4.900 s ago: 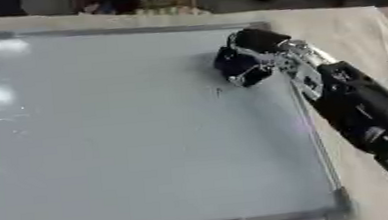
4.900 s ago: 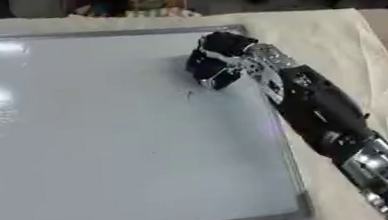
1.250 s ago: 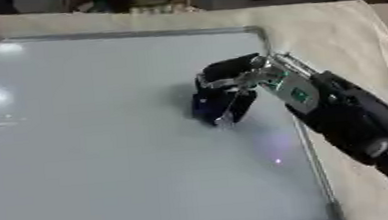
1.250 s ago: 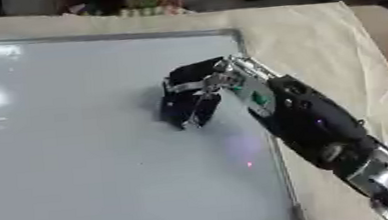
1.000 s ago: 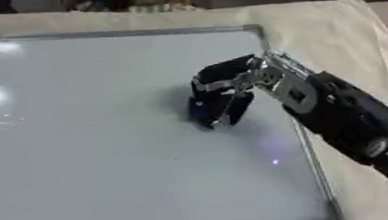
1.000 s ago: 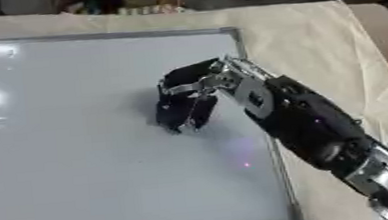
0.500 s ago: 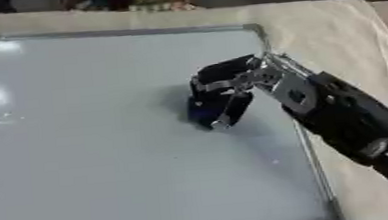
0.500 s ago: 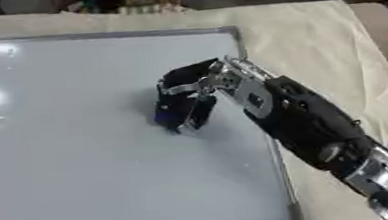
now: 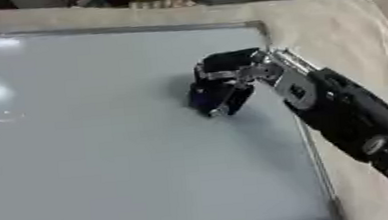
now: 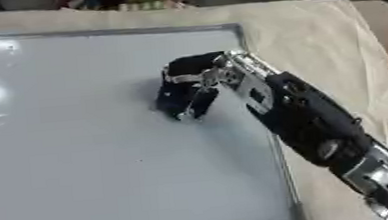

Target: Wipe the whiteboard clean with a brush.

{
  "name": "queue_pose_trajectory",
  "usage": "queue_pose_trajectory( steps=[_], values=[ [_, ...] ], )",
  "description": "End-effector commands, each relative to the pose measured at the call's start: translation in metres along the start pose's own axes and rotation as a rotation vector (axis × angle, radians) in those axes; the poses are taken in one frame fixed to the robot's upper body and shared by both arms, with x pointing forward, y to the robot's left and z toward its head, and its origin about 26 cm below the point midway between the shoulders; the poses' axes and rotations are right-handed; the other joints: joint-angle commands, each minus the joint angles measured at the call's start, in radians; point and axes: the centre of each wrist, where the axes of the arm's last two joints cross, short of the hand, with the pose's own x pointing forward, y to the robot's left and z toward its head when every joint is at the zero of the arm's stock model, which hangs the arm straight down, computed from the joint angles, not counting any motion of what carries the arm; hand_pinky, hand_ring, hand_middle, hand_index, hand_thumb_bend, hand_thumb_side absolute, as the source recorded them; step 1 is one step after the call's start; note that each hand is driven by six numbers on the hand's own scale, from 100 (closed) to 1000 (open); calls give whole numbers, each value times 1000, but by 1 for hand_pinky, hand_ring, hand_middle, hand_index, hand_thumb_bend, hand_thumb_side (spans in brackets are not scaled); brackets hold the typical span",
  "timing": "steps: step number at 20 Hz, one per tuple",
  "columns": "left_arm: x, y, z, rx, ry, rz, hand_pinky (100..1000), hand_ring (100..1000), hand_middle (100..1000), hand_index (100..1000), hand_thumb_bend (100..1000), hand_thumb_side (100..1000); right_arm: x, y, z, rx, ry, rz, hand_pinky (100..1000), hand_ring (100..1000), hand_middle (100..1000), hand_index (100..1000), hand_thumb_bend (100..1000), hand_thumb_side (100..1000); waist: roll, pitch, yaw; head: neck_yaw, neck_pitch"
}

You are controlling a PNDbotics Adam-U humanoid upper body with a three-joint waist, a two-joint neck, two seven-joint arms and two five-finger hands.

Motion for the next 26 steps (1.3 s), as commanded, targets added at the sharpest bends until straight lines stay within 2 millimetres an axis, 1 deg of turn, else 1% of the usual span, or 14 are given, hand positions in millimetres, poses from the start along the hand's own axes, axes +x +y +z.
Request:
queue_pose_trajectory(
  steps=[1,7,14,26],
  values=[
    [6,1,-4,-9,-30,-10,373,417,434,488,100,909,-19,15,9,46,92,16,450,417,186,364,100,100,9,-1,-1,-2,-10],
    [6,1,-4,-10,-32,-14,373,417,434,488,100,909,-34,22,17,31,159,26,449,423,189,363,100,100,10,6,0,2,-15],
    [5,0,-4,-11,-33,-14,373,417,435,488,100,910,-47,29,23,12,223,40,447,428,192,361,100,100,9,8,0,1,-16],
    [6,0,-5,-13,-36,-10,374,417,435,488,100,909,-62,29,30,-25,293,74,444,434,194,358,100,100,9,8,0,3,-18]
  ],
)
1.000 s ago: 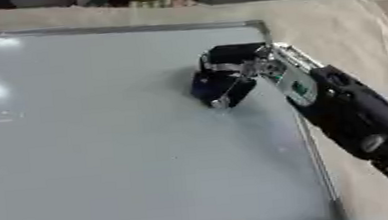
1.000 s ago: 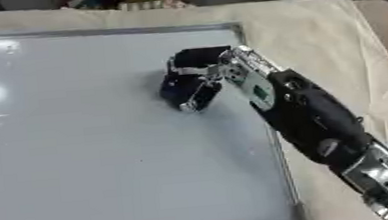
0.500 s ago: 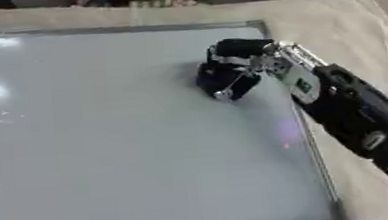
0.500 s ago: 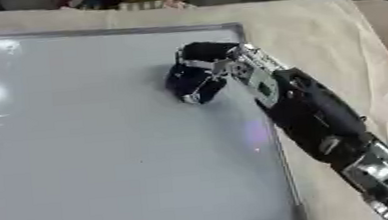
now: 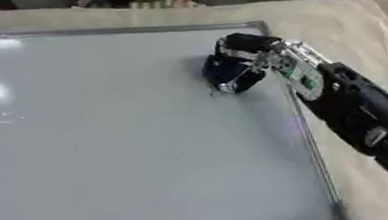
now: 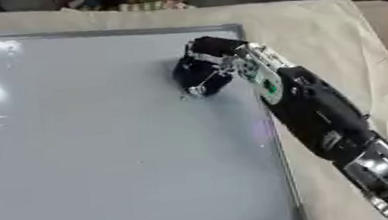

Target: Wipe the whiteboard clean with a brush.

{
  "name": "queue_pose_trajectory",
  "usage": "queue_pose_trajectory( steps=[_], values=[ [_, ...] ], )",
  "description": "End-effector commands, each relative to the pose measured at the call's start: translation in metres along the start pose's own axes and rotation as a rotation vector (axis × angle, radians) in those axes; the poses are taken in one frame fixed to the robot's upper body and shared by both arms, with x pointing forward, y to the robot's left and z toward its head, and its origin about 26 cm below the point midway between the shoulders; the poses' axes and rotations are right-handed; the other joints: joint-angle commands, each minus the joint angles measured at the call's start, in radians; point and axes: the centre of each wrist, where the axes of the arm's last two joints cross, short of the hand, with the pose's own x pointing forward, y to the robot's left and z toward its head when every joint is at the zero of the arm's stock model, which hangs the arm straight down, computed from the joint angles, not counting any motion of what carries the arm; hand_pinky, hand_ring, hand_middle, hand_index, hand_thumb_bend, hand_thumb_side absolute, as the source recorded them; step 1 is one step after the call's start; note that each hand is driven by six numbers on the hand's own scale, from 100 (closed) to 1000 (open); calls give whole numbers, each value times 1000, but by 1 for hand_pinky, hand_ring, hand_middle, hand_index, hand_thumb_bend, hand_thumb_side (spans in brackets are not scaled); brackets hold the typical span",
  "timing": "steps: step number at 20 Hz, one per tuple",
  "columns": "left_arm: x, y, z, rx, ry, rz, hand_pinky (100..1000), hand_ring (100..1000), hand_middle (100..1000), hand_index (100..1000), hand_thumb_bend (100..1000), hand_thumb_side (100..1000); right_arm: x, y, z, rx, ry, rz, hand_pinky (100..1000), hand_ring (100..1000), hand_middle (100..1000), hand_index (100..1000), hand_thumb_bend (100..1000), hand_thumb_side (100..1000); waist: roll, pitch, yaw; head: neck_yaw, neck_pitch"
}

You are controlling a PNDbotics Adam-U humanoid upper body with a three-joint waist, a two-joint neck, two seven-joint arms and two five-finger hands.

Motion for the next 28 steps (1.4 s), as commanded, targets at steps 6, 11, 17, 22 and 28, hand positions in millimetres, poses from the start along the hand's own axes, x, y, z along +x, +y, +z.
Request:
queue_pose_trajectory(
  steps=[6,11,17,22,28],
  values=[
    [6,0,-5,-10,-31,-4,374,417,436,488,100,908,-22,16,14,163,105,174,447,438,192,354,100,100,7,-4,-2,3,-9],
    [6,0,-5,-12,-29,-5,374,417,436,488,100,909,-4,4,7,215,-38,237,447,440,195,351,100,100,3,-5,1,3,-8],
    [6,1,-5,-11,-29,-5,375,417,436,489,100,908,5,-9,6,247,-114,259,442,440,189,342,100,100,5,-8,-1,2,-7],
    [5,1,-5,-11,-27,-4,375,417,436,489,100,908,6,-10,5,263,-126,252,437,435,184,339,100,100,5,-10,-2,2,-7],
    [5,0,-5,-10,-28,-4,375,417,436,489,100,907,7,-9,4,277,-124,224,433,429,180,340,100,100,6,-10,-1,0,-7]
  ],
)
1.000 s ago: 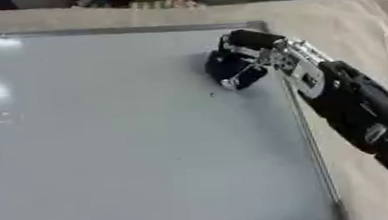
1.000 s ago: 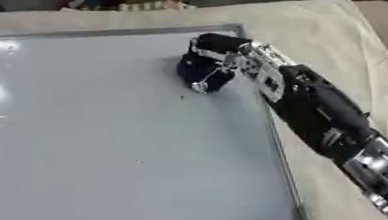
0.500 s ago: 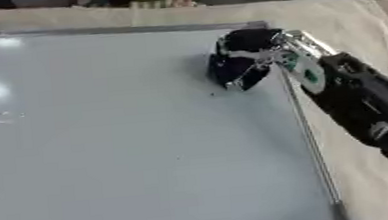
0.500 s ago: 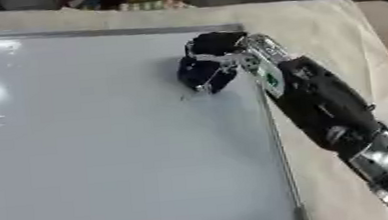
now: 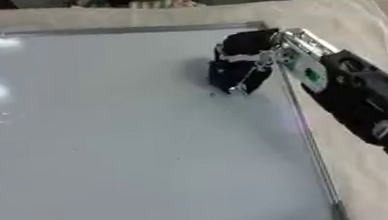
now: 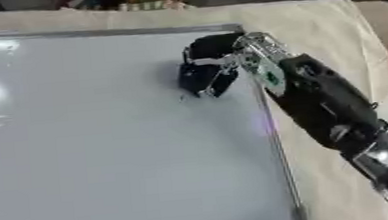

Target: Wipe the whiteboard clean with a brush.

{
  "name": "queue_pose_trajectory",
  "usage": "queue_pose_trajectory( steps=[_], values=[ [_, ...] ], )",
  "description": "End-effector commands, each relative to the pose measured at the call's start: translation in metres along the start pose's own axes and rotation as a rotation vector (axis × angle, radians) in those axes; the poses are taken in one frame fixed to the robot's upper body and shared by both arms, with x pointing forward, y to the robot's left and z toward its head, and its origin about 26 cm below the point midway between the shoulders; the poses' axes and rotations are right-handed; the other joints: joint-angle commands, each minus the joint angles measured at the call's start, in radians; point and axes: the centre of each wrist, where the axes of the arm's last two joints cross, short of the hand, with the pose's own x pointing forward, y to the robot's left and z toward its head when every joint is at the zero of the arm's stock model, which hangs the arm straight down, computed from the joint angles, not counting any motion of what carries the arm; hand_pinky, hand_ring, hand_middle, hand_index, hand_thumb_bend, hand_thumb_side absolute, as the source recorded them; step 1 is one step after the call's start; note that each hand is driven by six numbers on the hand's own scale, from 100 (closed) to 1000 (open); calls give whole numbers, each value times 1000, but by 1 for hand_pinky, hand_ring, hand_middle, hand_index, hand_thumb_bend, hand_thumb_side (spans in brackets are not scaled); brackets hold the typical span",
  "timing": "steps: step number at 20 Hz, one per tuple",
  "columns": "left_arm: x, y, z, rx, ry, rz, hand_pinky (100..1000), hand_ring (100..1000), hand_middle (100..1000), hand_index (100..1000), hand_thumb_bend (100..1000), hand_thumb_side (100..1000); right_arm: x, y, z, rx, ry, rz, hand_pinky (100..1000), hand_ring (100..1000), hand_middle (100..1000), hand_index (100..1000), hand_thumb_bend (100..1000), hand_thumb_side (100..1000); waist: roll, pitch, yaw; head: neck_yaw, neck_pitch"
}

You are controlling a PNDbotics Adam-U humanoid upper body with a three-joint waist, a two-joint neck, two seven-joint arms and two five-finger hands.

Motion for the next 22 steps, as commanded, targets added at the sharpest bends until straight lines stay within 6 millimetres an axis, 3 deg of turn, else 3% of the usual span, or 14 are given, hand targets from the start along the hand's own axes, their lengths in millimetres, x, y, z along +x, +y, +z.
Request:
queue_pose_trajectory(
  steps=[1,22],
  values=[
    [5,0,-5,-10,-28,-5,375,418,436,488,100,907,1,13,0,65,-2,-14,433,429,180,340,100,100,9,-9,0,-1,-6],
    [5,1,-5,-7,-25,-3,377,418,437,489,100,908,27,7,-12,109,-107,-48,428,414,172,344,100,100,8,-15,-3,0,-8]
  ],
)
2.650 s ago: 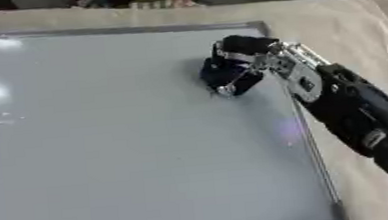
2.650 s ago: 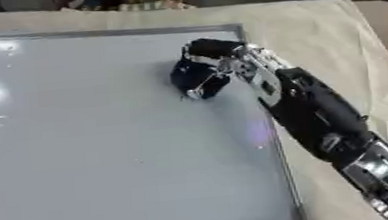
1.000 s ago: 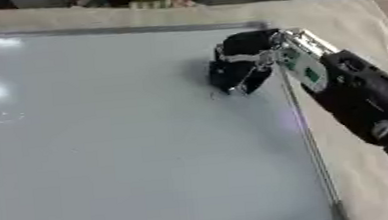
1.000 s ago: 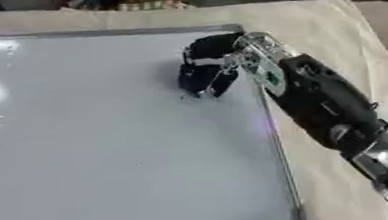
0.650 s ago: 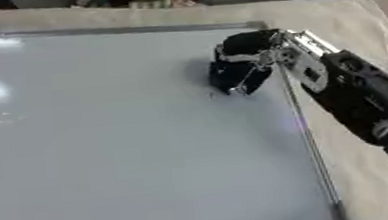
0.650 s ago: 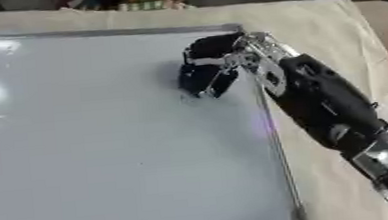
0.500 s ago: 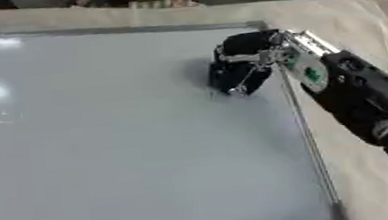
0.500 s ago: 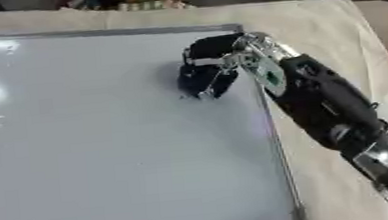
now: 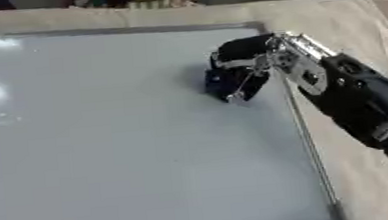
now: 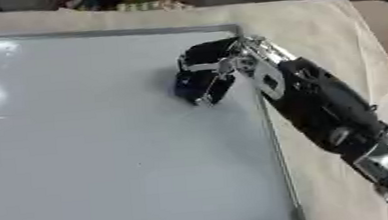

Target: Wipe the whiteboard clean with a brush.

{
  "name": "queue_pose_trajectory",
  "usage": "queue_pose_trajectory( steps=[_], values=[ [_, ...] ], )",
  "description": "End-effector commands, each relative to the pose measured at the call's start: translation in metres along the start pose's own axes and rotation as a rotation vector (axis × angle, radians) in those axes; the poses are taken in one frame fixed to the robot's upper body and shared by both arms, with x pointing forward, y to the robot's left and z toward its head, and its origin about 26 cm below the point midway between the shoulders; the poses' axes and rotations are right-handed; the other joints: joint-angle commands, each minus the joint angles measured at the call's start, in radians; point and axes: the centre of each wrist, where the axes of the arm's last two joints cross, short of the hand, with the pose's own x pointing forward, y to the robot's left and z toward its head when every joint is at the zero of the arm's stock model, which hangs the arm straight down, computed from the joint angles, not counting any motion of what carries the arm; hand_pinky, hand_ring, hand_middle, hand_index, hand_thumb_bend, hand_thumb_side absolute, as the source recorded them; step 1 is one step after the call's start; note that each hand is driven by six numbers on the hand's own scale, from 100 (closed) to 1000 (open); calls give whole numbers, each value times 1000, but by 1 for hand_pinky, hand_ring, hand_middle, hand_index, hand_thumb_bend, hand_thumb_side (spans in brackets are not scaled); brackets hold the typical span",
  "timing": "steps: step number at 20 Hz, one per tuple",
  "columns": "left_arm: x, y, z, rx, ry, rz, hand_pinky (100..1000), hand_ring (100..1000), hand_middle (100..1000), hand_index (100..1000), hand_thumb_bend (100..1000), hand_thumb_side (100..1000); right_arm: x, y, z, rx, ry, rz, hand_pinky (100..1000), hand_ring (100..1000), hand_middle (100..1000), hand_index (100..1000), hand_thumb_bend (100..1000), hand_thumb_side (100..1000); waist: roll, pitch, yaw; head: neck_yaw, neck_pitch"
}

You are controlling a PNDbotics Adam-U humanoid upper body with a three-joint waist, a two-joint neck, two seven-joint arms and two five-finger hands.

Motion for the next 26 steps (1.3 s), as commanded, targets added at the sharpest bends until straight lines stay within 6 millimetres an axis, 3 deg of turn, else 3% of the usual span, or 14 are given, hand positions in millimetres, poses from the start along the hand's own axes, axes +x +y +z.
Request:
queue_pose_trajectory(
  steps=[1,26],
  values=[
    [5,1,-5,-7,-25,-3,377,418,437,489,100,908,9,10,-8,59,-40,-2,428,414,172,344,100,100,7,-13,3,1,-8],
    [6,1,-6,-3,-25,2,379,419,438,490,100,906,39,-1,-16,150,-179,-61,428,398,165,345,100,100,3,-23,6,-2,-13]
  ],
)
